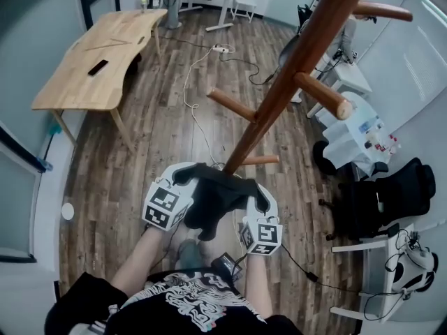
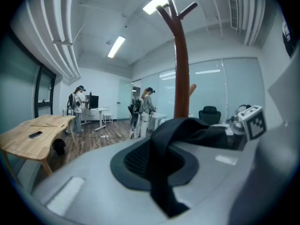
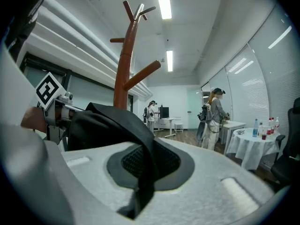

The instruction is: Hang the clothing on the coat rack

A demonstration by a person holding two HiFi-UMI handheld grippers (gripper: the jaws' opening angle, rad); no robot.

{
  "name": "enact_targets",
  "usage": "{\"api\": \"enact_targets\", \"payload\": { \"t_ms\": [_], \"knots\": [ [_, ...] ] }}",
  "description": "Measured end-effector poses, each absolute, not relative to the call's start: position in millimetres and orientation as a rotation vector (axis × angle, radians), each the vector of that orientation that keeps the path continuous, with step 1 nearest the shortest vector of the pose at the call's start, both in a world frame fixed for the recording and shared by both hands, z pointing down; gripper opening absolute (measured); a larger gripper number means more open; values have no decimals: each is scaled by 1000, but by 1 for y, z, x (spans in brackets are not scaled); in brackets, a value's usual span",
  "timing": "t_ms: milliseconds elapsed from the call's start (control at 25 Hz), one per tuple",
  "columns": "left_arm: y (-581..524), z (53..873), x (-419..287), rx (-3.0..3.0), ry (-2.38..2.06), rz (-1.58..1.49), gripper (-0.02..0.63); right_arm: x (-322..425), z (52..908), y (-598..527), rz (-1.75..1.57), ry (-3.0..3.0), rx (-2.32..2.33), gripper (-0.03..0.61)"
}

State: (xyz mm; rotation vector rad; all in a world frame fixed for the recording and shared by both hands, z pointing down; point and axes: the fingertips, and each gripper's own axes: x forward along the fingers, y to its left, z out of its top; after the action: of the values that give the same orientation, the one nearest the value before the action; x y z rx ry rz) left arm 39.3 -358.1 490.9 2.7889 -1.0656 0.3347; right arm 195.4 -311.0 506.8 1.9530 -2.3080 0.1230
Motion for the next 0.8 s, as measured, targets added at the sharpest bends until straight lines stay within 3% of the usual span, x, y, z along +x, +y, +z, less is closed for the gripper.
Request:
{"api": "enact_targets", "payload": {
  "t_ms": [800],
  "knots": [
    [-347, 517, 38, 2775, -1079, 406, 14, 190, 524, -305, 142, -2309, 1922, 11]
  ]
}}
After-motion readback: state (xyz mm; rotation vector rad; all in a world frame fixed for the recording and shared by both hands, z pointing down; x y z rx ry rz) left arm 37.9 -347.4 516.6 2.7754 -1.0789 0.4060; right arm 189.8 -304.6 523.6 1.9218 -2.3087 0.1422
